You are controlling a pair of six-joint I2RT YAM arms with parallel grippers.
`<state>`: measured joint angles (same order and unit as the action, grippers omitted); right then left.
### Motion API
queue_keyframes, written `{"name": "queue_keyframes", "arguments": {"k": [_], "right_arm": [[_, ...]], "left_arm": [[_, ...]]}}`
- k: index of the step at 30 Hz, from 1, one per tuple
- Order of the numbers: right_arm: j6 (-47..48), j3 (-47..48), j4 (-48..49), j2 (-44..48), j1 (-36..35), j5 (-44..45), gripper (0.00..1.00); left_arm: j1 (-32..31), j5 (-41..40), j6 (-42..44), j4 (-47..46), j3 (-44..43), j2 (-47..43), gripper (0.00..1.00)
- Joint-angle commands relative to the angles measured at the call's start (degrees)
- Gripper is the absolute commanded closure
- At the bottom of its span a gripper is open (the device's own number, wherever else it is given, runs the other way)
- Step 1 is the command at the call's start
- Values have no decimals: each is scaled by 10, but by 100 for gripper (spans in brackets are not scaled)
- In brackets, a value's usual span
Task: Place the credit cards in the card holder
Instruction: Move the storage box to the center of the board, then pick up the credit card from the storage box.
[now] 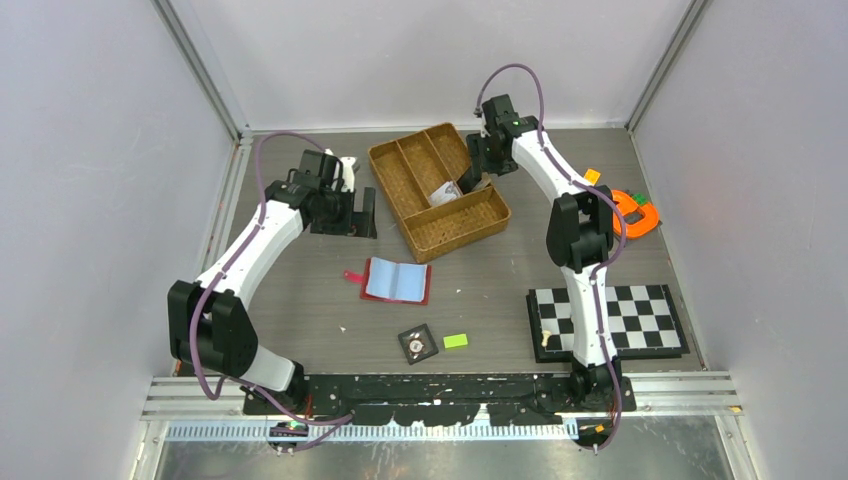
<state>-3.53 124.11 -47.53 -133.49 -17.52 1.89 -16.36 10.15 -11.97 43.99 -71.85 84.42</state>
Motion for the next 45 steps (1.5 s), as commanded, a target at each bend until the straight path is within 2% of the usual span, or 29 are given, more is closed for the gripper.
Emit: {"name": "queue_keyframes", "arguments": {"k": [1, 7, 12, 34, 45], "right_arm": [[4, 2, 14, 37, 3, 12, 35], [4, -2, 14, 38, 3, 4, 45], [5, -3, 15, 42, 3, 4, 58], [0, -21, 33, 61, 3, -11, 98], [-2, -40, 50, 82, 3, -49, 99]], "left_arm": [[1, 16, -2, -10, 2, 3, 3], [1, 22, -3, -9, 2, 5, 3], [1, 28, -4, -9, 1, 7, 3], [1, 39, -5, -5, 0, 10, 4], [1, 40, -4, -4, 1, 8, 4]]}}
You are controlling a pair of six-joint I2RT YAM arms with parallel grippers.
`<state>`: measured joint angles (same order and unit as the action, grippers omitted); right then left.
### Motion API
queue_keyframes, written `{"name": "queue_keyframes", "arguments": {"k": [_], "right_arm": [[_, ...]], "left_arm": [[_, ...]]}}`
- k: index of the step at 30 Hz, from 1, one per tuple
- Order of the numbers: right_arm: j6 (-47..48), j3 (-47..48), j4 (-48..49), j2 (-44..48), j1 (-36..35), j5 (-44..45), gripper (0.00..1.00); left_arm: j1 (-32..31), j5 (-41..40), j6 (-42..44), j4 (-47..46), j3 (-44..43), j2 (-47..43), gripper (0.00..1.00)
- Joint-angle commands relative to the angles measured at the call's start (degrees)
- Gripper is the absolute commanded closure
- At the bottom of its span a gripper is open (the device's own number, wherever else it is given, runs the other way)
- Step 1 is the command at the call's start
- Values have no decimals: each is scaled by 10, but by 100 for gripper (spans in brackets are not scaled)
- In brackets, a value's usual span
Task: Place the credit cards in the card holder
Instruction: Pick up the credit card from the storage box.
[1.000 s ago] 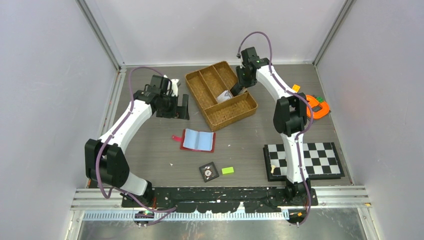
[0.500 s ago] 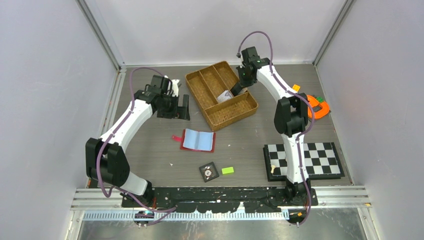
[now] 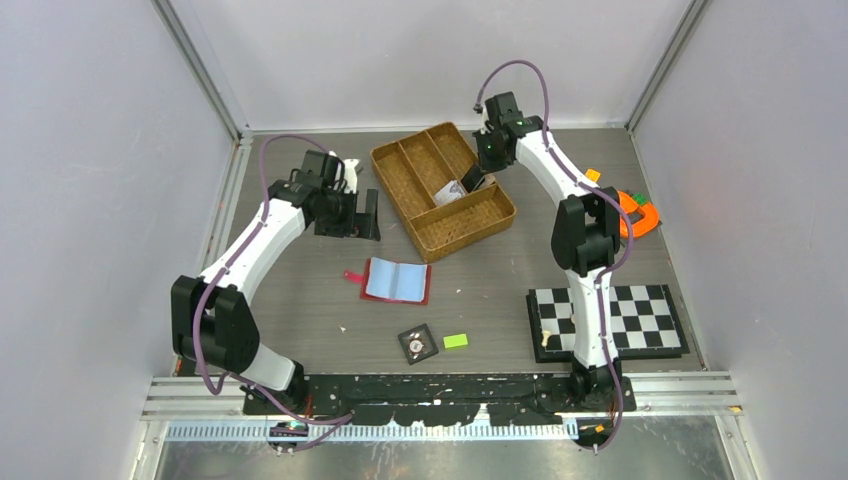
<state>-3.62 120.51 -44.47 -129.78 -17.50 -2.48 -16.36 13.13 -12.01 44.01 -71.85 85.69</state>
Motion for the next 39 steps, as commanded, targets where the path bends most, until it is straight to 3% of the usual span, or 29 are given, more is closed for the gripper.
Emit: {"name": "queue_keyframes", "arguments": {"k": [1, 9, 15, 39], "right_arm": [[2, -6, 21, 47, 2, -6, 100], [30, -20, 18, 42, -4, 23, 97], [55, -31, 25, 41, -16, 93, 96], [83, -38, 40, 49, -48, 158, 95]], "left_arm": [[1, 11, -4, -4, 1, -5, 4], [1, 15, -4, -4, 1, -3, 4], [1, 17, -4, -3, 0, -1, 5], [1, 22, -4, -2, 0, -3, 5]]}}
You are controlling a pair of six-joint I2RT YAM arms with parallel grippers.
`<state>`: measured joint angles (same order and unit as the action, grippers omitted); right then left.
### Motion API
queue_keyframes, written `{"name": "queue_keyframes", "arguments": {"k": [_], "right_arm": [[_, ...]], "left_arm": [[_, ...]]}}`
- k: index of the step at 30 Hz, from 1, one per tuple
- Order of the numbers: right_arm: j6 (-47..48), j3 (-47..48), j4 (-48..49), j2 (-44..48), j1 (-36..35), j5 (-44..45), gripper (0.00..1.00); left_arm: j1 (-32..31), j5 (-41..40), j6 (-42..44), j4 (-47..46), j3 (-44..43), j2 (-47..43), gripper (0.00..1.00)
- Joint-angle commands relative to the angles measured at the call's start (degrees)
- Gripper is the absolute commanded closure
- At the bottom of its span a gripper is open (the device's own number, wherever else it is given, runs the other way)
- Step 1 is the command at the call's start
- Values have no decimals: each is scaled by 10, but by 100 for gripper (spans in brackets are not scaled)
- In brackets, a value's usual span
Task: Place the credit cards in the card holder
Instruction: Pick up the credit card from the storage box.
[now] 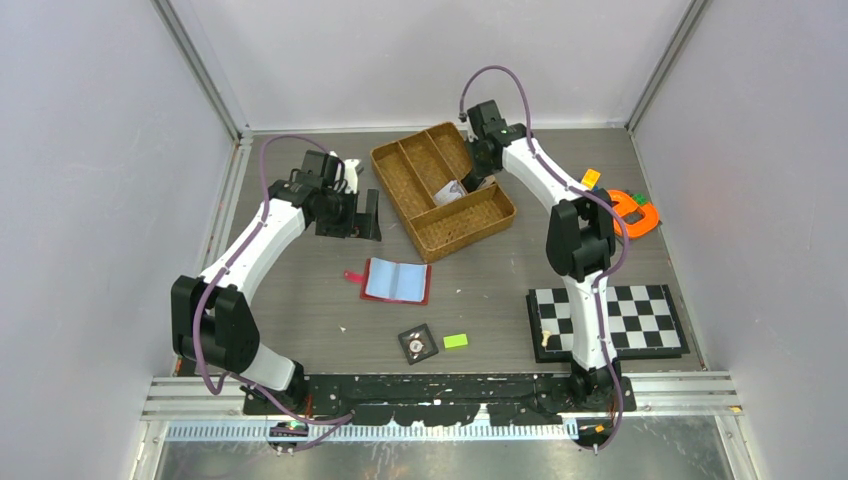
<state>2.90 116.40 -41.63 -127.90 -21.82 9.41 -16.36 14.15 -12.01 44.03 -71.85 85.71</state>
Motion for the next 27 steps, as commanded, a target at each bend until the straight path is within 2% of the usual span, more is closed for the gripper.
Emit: {"name": "queue_keyframes", "arguments": {"k": [1, 27], "right_arm": [[20, 4, 11, 29, -6, 44, 95], [33, 14, 4, 17, -25, 68, 90]], "left_arm": [[1, 12, -4, -2, 0, -3, 5], [1, 14, -3, 0, 0, -3, 5]]}}
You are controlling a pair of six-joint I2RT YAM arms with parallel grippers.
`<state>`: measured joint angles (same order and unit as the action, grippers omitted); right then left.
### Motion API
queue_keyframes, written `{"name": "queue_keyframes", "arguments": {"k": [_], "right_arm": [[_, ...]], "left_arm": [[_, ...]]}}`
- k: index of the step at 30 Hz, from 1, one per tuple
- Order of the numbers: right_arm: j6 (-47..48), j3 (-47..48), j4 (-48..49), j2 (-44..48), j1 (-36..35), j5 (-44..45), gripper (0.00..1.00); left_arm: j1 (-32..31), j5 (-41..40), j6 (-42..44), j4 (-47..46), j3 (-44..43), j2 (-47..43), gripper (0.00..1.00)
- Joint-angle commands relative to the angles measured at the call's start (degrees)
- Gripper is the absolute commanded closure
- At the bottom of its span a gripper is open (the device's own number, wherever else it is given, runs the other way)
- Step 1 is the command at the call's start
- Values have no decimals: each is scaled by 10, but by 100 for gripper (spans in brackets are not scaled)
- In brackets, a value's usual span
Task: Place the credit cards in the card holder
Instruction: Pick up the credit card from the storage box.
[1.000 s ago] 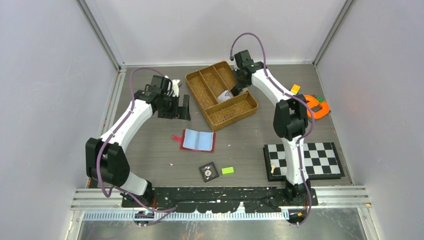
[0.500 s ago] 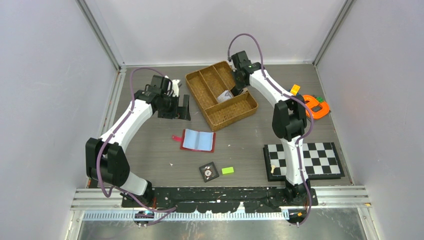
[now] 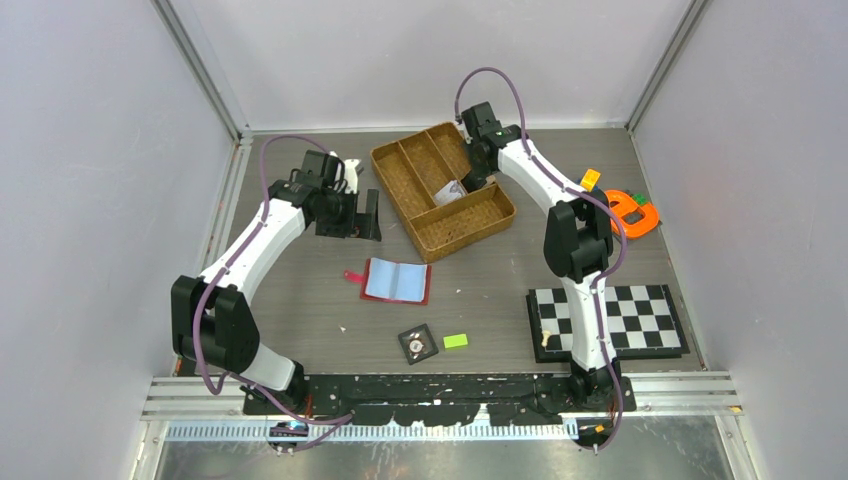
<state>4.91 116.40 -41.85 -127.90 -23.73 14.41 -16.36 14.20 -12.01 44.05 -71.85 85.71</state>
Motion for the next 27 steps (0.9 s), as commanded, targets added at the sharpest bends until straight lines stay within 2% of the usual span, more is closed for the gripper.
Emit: {"name": "queue_keyframes", "arguments": {"k": [1, 8, 10, 13, 17, 24, 27], "right_arm": [[13, 14, 5, 17, -7, 19, 90], [13, 23, -4, 4, -6, 12, 88], [13, 31, -10, -4, -7, 12, 83], [12, 39, -12, -13, -7, 12, 69], [12, 53, -17, -29, -5, 7, 62], [13, 64, -19, -45, -6, 4, 59], [13, 69, -18, -47, -6, 21, 62]], "left_arm": [[1, 14, -3, 0, -1, -3, 5], [1, 14, -3, 1, 0, -4, 5], [1, 14, -3, 1, 0, -4, 5], [1, 14, -3, 0, 0, -3, 5], [1, 15, -3, 1, 0, -4, 5], [1, 14, -2, 1, 0, -5, 5], [1, 15, -2, 2, -1, -4, 5]]}}
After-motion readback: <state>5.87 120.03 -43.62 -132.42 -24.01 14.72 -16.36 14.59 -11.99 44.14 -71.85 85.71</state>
